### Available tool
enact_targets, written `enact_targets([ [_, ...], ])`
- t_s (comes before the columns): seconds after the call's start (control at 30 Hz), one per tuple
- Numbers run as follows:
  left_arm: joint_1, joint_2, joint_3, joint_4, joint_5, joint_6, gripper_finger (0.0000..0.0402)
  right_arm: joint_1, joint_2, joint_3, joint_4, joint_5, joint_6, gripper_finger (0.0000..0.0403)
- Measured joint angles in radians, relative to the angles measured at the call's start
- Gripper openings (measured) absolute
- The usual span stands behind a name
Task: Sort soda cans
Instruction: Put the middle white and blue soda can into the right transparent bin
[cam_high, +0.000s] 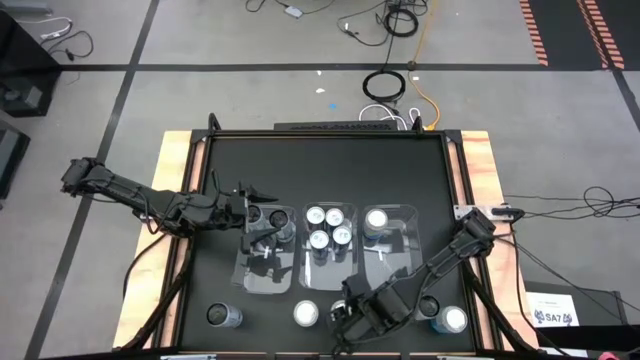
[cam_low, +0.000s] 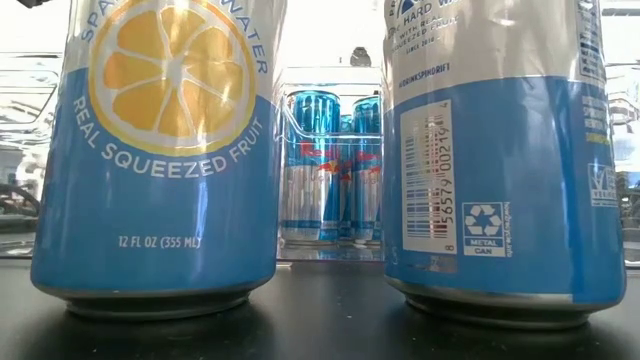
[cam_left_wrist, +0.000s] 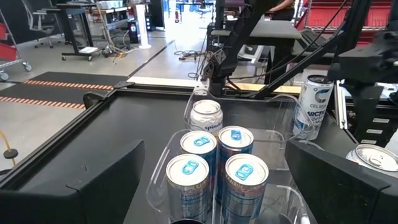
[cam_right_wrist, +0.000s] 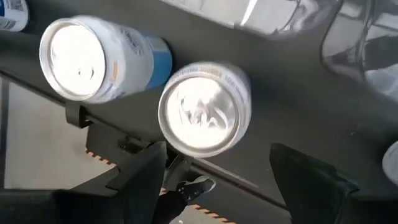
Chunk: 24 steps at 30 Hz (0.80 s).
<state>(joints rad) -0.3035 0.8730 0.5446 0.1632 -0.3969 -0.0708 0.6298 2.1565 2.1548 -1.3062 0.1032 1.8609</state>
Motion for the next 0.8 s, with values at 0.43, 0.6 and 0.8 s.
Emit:
enact_targets([
  [0.43, 0.0, 0.0, 0.0, 0.0, 0.0, 0.0, 0.0397, -0.018, 0.005, 0.0, 0.029, 0.03, -0.136, 0.0279],
  [0.6, 0.0, 0.0, 0.0, 0.0, 0.0, 0.0, 0.0397, -0.019, 0.005, 0.0, 0.066, 0.04, -0.224, 0.0279],
  [0.8, 0.0, 0.0, 0.0, 0.0, 0.0, 0.0, 0.0397, -0.021, 0.005, 0.0, 0.07, 0.08, -0.223, 0.0303],
])
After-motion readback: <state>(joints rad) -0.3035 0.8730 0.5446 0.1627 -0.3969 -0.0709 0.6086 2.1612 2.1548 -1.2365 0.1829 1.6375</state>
